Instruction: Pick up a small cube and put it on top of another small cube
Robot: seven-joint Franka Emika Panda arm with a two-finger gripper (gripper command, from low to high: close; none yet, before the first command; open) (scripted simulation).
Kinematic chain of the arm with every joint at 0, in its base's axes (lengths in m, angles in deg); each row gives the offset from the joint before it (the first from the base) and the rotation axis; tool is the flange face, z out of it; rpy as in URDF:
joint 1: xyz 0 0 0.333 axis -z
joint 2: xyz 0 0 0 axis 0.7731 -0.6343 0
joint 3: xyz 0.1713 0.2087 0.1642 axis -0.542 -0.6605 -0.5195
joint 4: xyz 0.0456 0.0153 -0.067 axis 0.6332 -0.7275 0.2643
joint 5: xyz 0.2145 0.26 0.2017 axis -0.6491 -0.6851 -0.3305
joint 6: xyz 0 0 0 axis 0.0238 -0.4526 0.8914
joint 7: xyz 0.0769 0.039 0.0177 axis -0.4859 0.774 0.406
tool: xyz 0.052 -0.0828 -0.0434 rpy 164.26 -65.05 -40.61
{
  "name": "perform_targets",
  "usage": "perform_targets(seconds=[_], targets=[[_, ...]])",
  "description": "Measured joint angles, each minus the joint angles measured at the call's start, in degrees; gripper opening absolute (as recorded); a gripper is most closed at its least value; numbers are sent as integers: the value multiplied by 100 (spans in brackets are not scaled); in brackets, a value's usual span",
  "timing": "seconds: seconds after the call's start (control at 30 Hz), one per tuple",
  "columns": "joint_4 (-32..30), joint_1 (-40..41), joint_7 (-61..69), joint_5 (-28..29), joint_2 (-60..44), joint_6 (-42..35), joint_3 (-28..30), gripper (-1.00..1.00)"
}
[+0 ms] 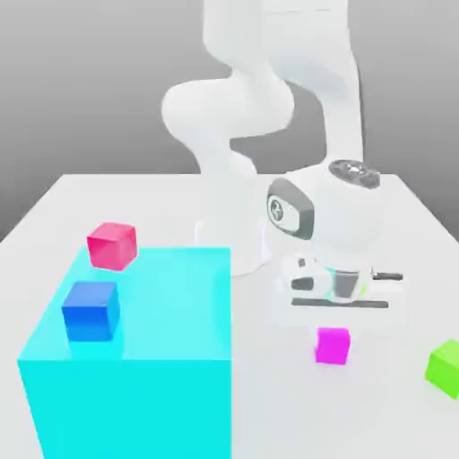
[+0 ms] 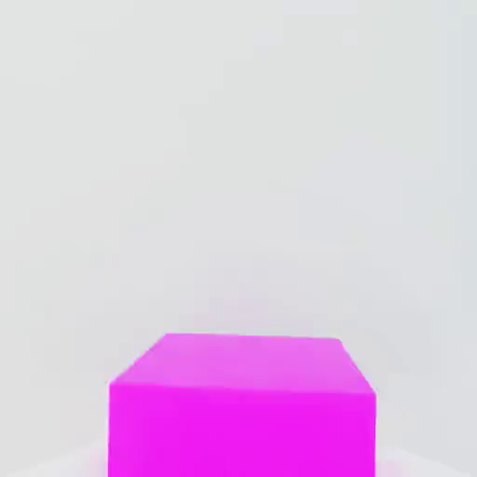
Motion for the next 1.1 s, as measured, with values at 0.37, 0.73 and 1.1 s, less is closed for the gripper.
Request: perform_targets(seconds=[0.37, 0.73, 1.1], targets=[[884, 445, 2430, -321, 1469, -2203, 552, -100], [1725, 2023, 3526, 202, 3336, -4933, 1894, -100], [1054, 2616, 3346, 152, 3453, -4449, 2396, 100]])
